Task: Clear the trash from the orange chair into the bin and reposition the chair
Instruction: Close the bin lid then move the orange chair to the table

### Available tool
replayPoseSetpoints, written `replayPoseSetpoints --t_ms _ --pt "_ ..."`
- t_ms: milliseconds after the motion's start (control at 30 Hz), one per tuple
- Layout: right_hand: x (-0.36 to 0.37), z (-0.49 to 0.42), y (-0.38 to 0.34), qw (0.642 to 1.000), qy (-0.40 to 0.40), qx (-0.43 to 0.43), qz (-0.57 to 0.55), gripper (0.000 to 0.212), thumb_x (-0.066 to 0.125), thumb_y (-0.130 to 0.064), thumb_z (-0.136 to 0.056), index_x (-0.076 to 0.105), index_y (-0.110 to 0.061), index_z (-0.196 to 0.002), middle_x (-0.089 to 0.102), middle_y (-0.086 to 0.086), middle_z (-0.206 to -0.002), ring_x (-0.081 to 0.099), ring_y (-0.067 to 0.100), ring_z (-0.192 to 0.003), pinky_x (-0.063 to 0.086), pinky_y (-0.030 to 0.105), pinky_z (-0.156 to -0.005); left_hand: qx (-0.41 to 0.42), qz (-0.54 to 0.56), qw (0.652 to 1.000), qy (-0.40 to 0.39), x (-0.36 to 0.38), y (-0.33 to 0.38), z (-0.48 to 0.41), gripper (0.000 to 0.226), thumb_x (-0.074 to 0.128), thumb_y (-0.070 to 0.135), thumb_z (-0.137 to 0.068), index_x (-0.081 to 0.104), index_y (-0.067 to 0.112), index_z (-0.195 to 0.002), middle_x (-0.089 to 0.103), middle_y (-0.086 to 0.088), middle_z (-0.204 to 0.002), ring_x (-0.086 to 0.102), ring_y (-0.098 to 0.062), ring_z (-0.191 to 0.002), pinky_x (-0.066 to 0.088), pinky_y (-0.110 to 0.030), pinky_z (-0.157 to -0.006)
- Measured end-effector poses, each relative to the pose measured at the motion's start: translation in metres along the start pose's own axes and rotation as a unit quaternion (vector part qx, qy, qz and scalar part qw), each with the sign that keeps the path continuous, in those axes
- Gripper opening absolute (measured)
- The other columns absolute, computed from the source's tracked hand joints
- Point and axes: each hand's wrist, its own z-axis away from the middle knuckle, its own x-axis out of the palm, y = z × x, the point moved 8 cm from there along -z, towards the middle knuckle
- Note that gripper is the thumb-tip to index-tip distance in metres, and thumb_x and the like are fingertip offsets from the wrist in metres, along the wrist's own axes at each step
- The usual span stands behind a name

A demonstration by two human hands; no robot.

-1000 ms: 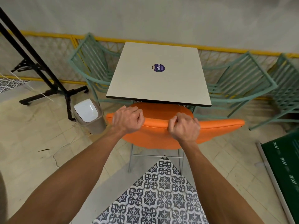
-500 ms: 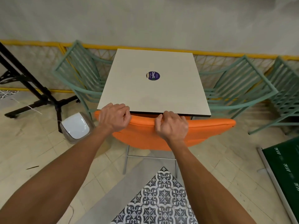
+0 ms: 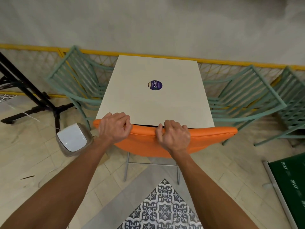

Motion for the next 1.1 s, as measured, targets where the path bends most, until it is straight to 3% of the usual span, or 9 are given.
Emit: replayPoseSetpoints --t_ms 133,267,333,433,667,800,900,1000,1100 --pt "-0.002 0.001 -0.002 0.999 -0.037 -0.012 0.0 0.042 0.051 -0.041 -0.1 0.063 -0.016 -0.069 0.059 0.003 -0.062 0.056 0.029 -0.055 0.036 0.037 -0.06 -0.048 0.005 0.999 -0.016 0.0 0.001 0.009 0.031 0.045 0.023 -0.097 0.063 0.016 -0.072 0.056 0.002 -0.065 0.053 -0.022 -0.06 0.037 -0.037 -0.062" --pt "-0.002 0.001 -0.003 0.996 -0.093 -0.015 0.01 0.052 0.041 -0.044 -0.105 0.068 -0.015 -0.071 0.067 0.004 -0.067 0.064 0.032 -0.06 0.044 0.039 -0.066 -0.104 -0.011 0.993 -0.058 -0.007 0.005 0.011 0.042 0.045 0.024 -0.1 0.047 0.018 -0.059 0.052 0.003 -0.056 0.041 -0.019 -0.054 0.047 -0.04 -0.07" --pt "-0.001 0.002 -0.006 0.991 -0.135 -0.01 0.021 0.056 0.037 -0.045 -0.106 0.07 -0.016 -0.071 0.07 0.004 -0.068 0.066 0.033 -0.062 0.046 0.039 -0.069 -0.095 -0.035 0.991 -0.093 -0.007 0.017 0.009 0.044 0.045 0.027 -0.102 0.048 0.019 -0.058 0.056 0.001 -0.057 0.041 -0.02 -0.053 0.05 -0.039 -0.071" --pt "-0.004 0.006 -0.012 0.986 -0.167 -0.006 0.027 0.058 0.038 -0.045 -0.106 0.071 -0.017 -0.068 0.071 0.005 -0.066 0.066 0.033 -0.059 0.048 0.039 -0.07 -0.052 -0.062 0.985 -0.151 0.001 0.06 0.009 0.047 0.039 0.037 -0.104 0.057 0.023 -0.064 0.064 0.001 -0.063 0.055 -0.022 -0.055 0.05 -0.037 -0.068" --pt "-0.007 0.01 -0.016 0.978 -0.205 -0.015 0.043 0.057 0.034 -0.045 -0.106 0.072 -0.017 -0.075 0.073 0.007 -0.072 0.068 0.034 -0.065 0.05 0.042 -0.075 -0.046 -0.093 0.973 -0.207 0.005 0.081 0.016 0.041 0.034 0.033 -0.103 0.056 0.024 -0.07 0.067 0.0 -0.067 0.061 -0.024 -0.061 0.049 -0.039 -0.071" --pt "-0.013 0.009 -0.019 0.968 -0.243 -0.016 0.056 0.062 0.026 -0.047 -0.105 0.073 -0.018 -0.078 0.075 0.007 -0.076 0.07 0.033 -0.068 0.05 0.043 -0.079 -0.063 -0.065 0.971 -0.221 0.004 0.077 0.012 0.057 0.019 0.043 -0.105 0.069 0.022 -0.086 0.074 -0.002 -0.085 0.067 -0.023 -0.082 0.049 -0.04 -0.084" --pt "-0.014 0.007 -0.021 0.958 -0.278 -0.034 0.064 0.068 0.013 -0.049 -0.103 0.071 -0.019 -0.087 0.075 0.008 -0.083 0.071 0.032 -0.077 0.047 0.043 -0.083 -0.088 -0.014 0.973 -0.214 0.006 0.066 0.011 0.063 0.017 0.048 -0.105 0.069 0.017 -0.121 0.072 -0.007 -0.121 0.061 -0.024 -0.12 0.046 -0.041 -0.104" --pt "-0.014 -0.002 -0.018 0.962 -0.267 -0.024 0.041 0.063 0.017 -0.051 -0.108 0.069 -0.016 -0.109 0.076 0.01 -0.105 0.07 0.032 -0.102 0.045 0.046 -0.1 -0.095 0.003 0.973 -0.21 -0.005 0.053 0.0 0.063 0.019 0.047 -0.109 0.04 0.013 -0.158 0.04 -0.01 -0.163 0.026 -0.026 -0.157 0.022 -0.044 -0.128" --pt "-0.025 -0.026 -0.019 0.963 -0.266 -0.016 0.026 0.071 0.016 -0.055 -0.11 0.059 -0.009 -0.142 0.064 0.015 -0.143 0.046 0.032 -0.147 0.025 0.051 -0.126 -0.082 -0.01 0.981 -0.173 -0.035 0.039 -0.028 0.066 0.015 0.048 -0.11 0.017 0.014 -0.166 0.014 -0.007 -0.174 0.002 -0.023 -0.162 0.008 -0.045 -0.131"
